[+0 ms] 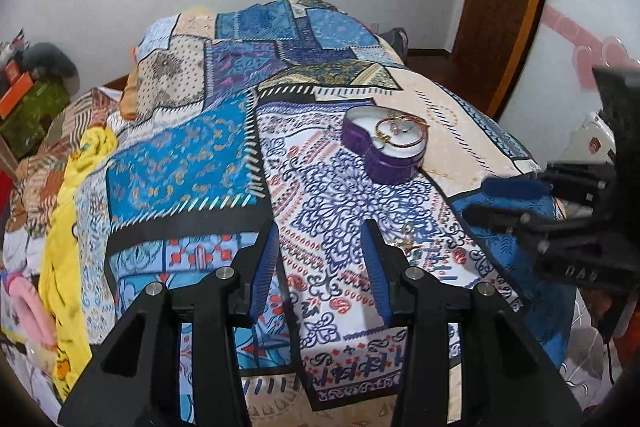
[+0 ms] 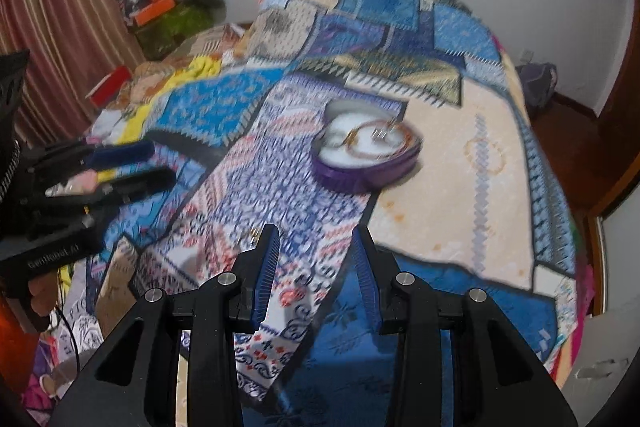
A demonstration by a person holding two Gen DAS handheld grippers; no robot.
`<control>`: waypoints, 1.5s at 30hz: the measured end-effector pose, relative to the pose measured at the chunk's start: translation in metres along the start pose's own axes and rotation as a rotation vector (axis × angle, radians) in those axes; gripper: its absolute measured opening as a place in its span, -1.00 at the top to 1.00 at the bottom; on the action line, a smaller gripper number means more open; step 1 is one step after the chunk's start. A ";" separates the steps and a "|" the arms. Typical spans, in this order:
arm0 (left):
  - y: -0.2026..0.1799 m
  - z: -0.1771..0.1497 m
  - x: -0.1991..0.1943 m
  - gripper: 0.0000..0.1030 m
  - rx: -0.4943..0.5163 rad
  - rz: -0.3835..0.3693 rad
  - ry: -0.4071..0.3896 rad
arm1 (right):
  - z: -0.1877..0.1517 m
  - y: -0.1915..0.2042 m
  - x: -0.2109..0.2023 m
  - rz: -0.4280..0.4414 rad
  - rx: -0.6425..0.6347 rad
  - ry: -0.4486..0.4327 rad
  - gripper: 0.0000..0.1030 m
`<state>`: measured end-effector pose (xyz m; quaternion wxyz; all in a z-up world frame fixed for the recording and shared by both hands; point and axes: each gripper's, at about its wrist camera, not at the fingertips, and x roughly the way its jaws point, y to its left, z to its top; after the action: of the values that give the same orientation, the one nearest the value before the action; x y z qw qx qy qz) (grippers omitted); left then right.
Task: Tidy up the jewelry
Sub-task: 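Withdraw the left tool while the right tool grasps the ring with the red tassel, then close the left tool on a gold ring while the right tool holds the tassel ring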
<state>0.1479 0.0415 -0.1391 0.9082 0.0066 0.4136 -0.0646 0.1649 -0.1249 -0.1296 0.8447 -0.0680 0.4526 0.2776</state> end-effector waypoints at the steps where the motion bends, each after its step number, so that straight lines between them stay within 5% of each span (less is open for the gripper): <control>1: 0.003 -0.001 0.001 0.19 -0.010 -0.003 0.002 | -0.003 0.002 0.005 0.007 -0.002 0.018 0.34; 17: 0.013 -0.023 0.017 0.19 -0.021 0.004 0.046 | -0.017 0.050 0.042 0.048 -0.105 0.138 0.34; 25: 0.010 -0.025 0.020 0.19 -0.028 -0.015 0.053 | -0.022 0.045 0.040 0.029 -0.152 0.106 0.42; 28: 0.007 -0.026 0.021 0.19 -0.028 -0.024 0.061 | -0.023 0.045 0.040 -0.009 -0.161 0.093 0.83; 45: -0.038 -0.024 0.037 0.19 0.068 -0.098 0.100 | -0.018 0.002 0.007 -0.017 -0.029 -0.007 0.87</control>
<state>0.1488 0.0015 -0.1810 0.8814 0.0202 0.4557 -0.1227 0.1537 -0.1276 -0.1454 0.8476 -0.0833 0.4447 0.2773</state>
